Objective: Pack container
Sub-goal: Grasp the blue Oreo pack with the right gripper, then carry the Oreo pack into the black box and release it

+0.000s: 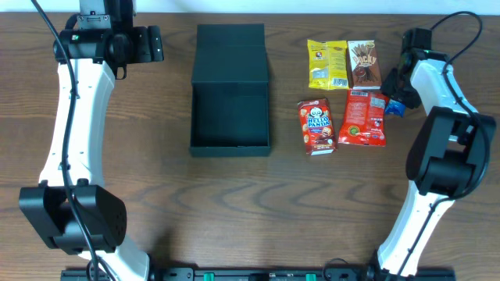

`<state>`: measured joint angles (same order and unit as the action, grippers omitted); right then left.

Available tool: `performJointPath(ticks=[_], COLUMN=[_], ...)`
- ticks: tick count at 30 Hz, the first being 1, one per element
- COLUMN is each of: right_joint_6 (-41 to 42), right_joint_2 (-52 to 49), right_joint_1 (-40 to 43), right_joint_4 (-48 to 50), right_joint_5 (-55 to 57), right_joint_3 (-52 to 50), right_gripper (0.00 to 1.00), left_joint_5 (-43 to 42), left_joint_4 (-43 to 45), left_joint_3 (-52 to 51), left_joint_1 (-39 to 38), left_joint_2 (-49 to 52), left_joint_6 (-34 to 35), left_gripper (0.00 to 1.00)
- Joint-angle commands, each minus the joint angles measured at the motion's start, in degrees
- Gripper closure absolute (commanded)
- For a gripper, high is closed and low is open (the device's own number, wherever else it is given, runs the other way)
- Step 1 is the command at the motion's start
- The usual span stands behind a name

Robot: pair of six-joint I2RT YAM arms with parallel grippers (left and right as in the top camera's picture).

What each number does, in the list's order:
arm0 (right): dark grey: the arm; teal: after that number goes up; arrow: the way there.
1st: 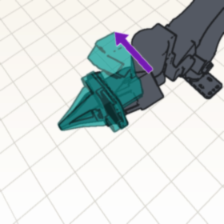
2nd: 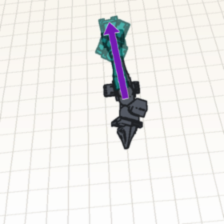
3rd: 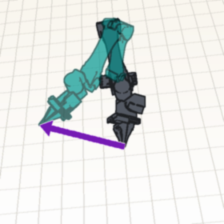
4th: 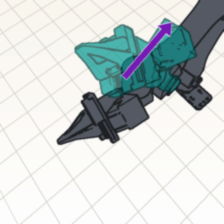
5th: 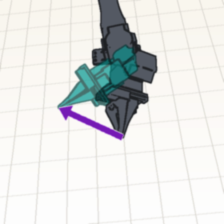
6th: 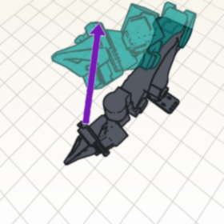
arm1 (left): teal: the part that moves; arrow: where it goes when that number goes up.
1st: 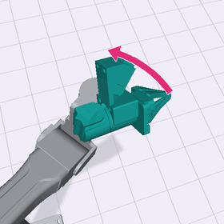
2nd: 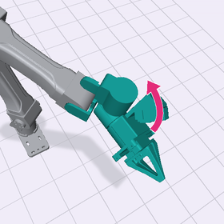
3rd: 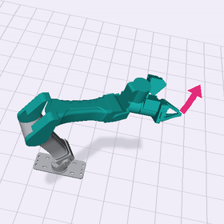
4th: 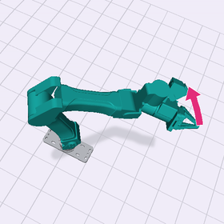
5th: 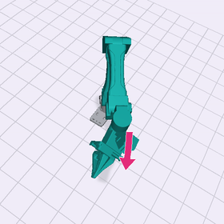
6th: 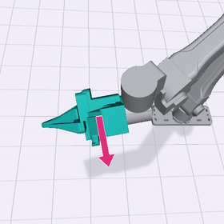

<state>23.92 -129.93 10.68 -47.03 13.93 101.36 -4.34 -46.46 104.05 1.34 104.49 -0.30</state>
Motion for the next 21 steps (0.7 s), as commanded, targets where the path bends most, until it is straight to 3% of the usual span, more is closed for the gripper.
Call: performJointPath(ticks=[1, 12, 21], right_joint_6=[-1.3, -4.6, -14.7], right_joint_2=[-0.5, -0.5, -0.5], right_joint_1=[0.5, -1.3, -11.9], right_joint_4=[-1.0, -10.4, -17.0], right_joint_5=[-0.7, -2.9, -4.4], right_joint_3=[3.4, 19.5, 33.3], right_gripper=[0.62, 0.68, 0.71], left_joint_5=[-0.2, -0.1, 0.5], left_joint_4=[0.0, 0.2, 2.1], left_joint_3=[-0.1, -0.1, -0.1], left_joint_1=[0.1, 0.2, 0.2], left_joint_2=[0.2, 0.2, 0.2], left_joint_6=[-1.0, -1.0, -3.1], left_gripper=[0.05, 0.05, 0.05])
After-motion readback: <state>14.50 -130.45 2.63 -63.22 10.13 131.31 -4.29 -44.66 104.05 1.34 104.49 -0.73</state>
